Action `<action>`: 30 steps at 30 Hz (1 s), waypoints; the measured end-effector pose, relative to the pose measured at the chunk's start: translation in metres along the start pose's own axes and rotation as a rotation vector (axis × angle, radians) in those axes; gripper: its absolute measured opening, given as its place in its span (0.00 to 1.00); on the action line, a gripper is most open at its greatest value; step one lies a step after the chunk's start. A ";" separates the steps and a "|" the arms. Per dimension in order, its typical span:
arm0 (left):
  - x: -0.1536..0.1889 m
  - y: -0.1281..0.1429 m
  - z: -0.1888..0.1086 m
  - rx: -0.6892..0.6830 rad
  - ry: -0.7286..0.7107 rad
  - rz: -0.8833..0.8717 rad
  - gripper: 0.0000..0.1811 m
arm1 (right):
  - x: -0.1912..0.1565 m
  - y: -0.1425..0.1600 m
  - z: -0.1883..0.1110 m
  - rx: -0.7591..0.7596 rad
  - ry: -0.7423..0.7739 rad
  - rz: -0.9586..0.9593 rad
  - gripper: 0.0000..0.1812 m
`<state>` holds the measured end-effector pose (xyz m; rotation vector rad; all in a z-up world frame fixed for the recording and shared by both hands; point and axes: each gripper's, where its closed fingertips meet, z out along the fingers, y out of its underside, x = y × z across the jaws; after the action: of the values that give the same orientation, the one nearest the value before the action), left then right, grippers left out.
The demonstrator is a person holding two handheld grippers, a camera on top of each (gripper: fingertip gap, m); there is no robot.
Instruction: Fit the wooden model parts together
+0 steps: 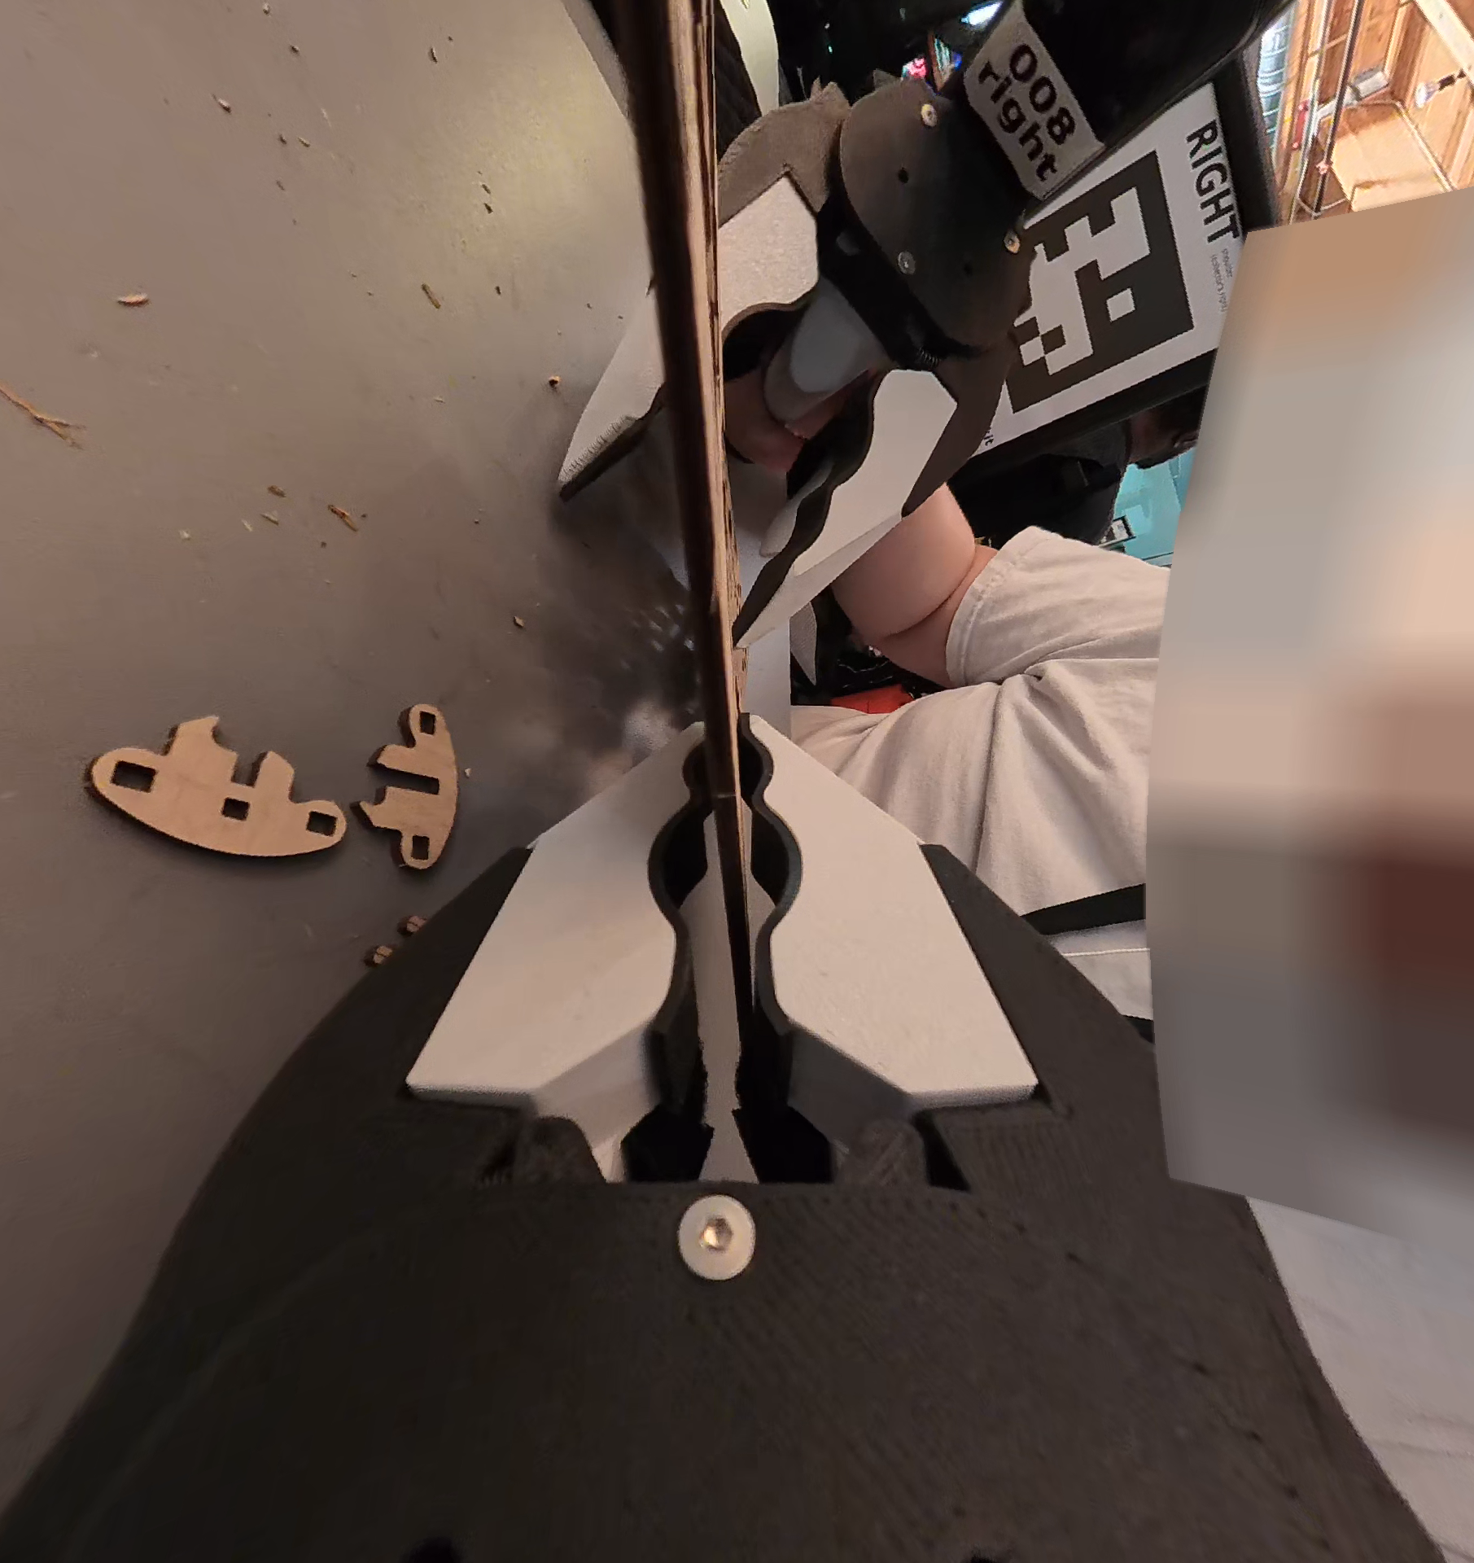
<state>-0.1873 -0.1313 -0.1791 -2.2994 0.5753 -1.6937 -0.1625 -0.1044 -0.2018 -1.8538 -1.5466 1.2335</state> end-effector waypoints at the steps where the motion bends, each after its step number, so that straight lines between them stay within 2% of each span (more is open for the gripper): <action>1: 0.000 0.000 0.000 0.002 -0.004 0.000 0.01 | 0.000 0.000 0.000 -0.006 0.006 0.004 0.29; 13: -0.006 0.000 0.000 0.002 -0.050 0.009 0.01 | 0.005 0.002 0.001 -0.034 0.084 -0.017 0.31; 21: -0.003 0.000 0.001 -0.008 -0.034 0.031 0.01 | 0.005 -0.009 -0.012 0.053 0.049 -0.010 0.27; 26: -0.004 -0.001 0.000 -0.001 -0.033 0.022 0.01 | 0.005 -0.009 -0.011 0.028 0.071 -0.009 0.37; 30: -0.003 -0.002 0.000 0.005 -0.032 0.023 0.01 | 0.007 -0.009 -0.010 0.011 0.123 -0.036 0.34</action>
<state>-0.1881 -0.1281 -0.1812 -2.3038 0.5878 -1.6428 -0.1595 -0.0934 -0.1918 -1.8507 -1.4977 1.0890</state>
